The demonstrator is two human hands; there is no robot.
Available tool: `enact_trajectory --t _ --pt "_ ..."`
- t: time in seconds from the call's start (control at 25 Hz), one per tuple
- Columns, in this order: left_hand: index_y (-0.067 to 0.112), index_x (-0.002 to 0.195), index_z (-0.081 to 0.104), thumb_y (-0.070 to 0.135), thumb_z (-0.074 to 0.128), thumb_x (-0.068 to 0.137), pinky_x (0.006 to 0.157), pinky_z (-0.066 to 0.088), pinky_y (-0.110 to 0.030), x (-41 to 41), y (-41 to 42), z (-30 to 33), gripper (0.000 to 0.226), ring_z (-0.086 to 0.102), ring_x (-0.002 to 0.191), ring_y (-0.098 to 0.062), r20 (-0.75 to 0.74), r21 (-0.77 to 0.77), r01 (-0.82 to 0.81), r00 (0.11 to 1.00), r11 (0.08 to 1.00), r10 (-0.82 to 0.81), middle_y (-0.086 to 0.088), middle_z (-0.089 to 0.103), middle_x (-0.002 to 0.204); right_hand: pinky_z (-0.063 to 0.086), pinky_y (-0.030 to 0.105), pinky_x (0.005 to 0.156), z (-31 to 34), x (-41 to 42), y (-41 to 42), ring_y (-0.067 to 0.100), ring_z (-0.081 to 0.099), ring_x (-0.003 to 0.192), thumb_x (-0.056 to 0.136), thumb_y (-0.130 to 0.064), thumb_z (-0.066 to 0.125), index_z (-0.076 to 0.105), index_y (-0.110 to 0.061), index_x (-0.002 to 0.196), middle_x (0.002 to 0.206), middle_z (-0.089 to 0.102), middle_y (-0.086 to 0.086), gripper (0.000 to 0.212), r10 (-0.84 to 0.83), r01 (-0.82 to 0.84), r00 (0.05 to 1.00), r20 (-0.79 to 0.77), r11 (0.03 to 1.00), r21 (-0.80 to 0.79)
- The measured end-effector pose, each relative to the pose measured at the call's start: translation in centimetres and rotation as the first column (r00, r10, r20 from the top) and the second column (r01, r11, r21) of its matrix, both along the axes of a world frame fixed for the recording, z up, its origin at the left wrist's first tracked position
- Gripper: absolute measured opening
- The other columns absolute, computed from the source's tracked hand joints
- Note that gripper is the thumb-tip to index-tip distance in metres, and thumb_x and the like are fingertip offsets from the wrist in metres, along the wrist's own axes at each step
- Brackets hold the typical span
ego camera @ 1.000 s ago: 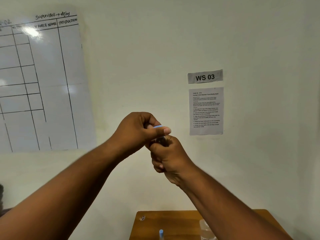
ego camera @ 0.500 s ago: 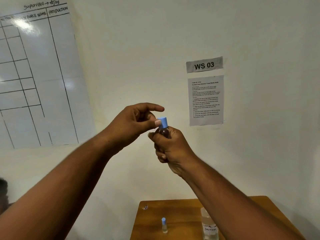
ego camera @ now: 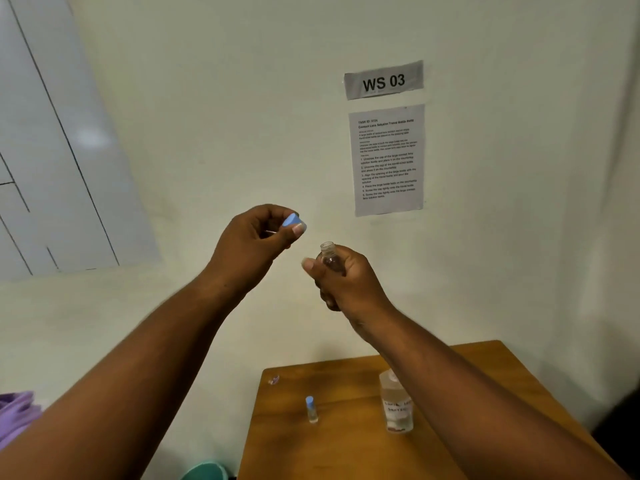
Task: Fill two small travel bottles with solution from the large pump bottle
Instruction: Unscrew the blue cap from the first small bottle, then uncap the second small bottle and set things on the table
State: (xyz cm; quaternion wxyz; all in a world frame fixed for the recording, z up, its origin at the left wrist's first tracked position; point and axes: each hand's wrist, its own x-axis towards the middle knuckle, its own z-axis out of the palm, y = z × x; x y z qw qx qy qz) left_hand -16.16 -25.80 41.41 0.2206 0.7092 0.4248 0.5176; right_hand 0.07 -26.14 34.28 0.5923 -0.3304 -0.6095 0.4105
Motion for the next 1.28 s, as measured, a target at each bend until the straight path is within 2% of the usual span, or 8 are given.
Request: enact_trajectory --t 0.16,0.32,0.44,0.52,0.72,0.92,1.16,1.28 --pt "0.03 0.1 0.073 0.035 0.074 0.09 0.08 0.056 -0.036 -0.3 4.4 -9.9 0.011 0.069 0.093 -0.015 -0.057 -0.192 -0.068 0.997 0.979 0.058 0.007 0.075 0.101 0.051 0.029 0.063 -5.2 5.0 2.7 0.022 0.057 0.074 0.096 -0.021 0.054 0.054 -0.013 0.095 0.083 0.057 0.009 0.008 -0.014 0.015 1.0 0.025 0.999 -0.04" --pt "0.025 0.092 0.074 0.027 0.076 0.089 0.073 0.054 -0.028 -0.5 7.3 -22.2 0.005 0.07 0.08 -0.012 -0.135 -0.387 -0.134 0.987 0.912 0.088 0.005 0.076 0.087 0.056 0.025 0.078 -12.9 11.1 5.0 0.021 0.064 0.099 0.098 -0.021 0.058 0.057 -0.027 0.106 0.122 0.053 0.005 0.01 -0.219 0.247 0.965 0.142 0.943 -0.221" --pt "0.023 0.086 0.071 0.023 0.078 0.086 0.068 0.05 -0.021 -0.1 8.9 -31.2 0.008 0.068 0.081 -0.011 -0.246 -0.505 -0.198 0.966 0.84 0.08 0.004 0.074 0.086 0.051 0.024 0.079 -20.0 15.8 6.4 0.016 0.062 0.104 0.094 -0.03 0.065 0.058 -0.028 0.111 0.119 0.059 0.001 0.019 -0.366 0.445 0.878 0.308 0.861 -0.246" --pt "0.023 0.085 0.068 0.026 0.077 0.087 0.075 0.053 -0.029 0.3 9.9 -37.0 0.009 0.068 0.087 -0.013 -0.332 -0.565 -0.214 0.943 0.797 0.018 0.004 0.074 0.092 0.054 0.03 0.078 -24.8 18.6 7.2 0.016 0.062 0.1 0.09 -0.031 0.069 0.061 -0.027 0.112 0.115 0.062 0.001 0.023 -0.427 0.558 0.795 0.432 0.794 -0.242" --pt "0.021 0.098 0.073 0.019 0.073 0.085 0.078 0.052 -0.035 -2.4 10.0 -48.8 0.013 0.07 0.096 -0.031 -0.556 -0.617 -0.432 0.831 0.658 0.025 -0.009 0.075 0.102 0.056 0.043 0.082 -36.2 23.2 7.1 0.025 0.062 0.102 0.086 -0.025 0.075 0.067 -0.015 0.121 0.114 0.063 0.005 0.037 -0.398 0.684 0.666 0.631 0.663 -0.304" --pt "0.026 0.105 0.069 0.032 0.065 0.091 0.079 0.055 -0.041 -6.8 8.9 -55.9 0.015 0.065 0.086 -0.023 -0.617 -0.67 -0.547 0.786 0.501 0.034 -0.003 0.069 0.1 0.053 0.038 0.09 -44.7 25.0 4.9 0.02 0.062 0.106 0.088 -0.026 0.072 0.063 -0.017 0.128 0.12 0.065 0.005 0.041 -0.233 0.694 0.659 0.715 0.555 -0.459" --pt "0.025 0.115 0.067 0.029 0.065 0.092 0.082 0.052 -0.038 -5.2 8.6 -55.9 0.023 0.065 0.094 -0.025 -0.641 -0.641 -0.57 0.766 0.513 0.05 -0.004 0.07 0.106 0.047 0.034 0.085 -47.7 23.9 4.0 0.033 0.063 0.106 0.085 -0.012 0.075 0.068 -0.007 0.114 0.115 0.067 0.013 0.031 -0.264 0.752 0.607 0.75 0.496 -0.434" --pt "0.02 0.141 0.054 0.033 0.072 0.088 0.094 0.053 -0.046 -4.5 8.6 -55.1 0.057 0.063 0.111 -0.031 -0.651 -0.649 -0.583 0.758 0.49 0.04 -0.01 0.066 0.123 0.05 0.039 0.09 -47.6 23.6 3.6 0.034 0.059 0.116 0.073 -0.012 0.085 0.06 -0.014 0.129 0.127 0.061 0.014 0.061 -0.23 0.716 0.635 0.737 0.534 -0.45"
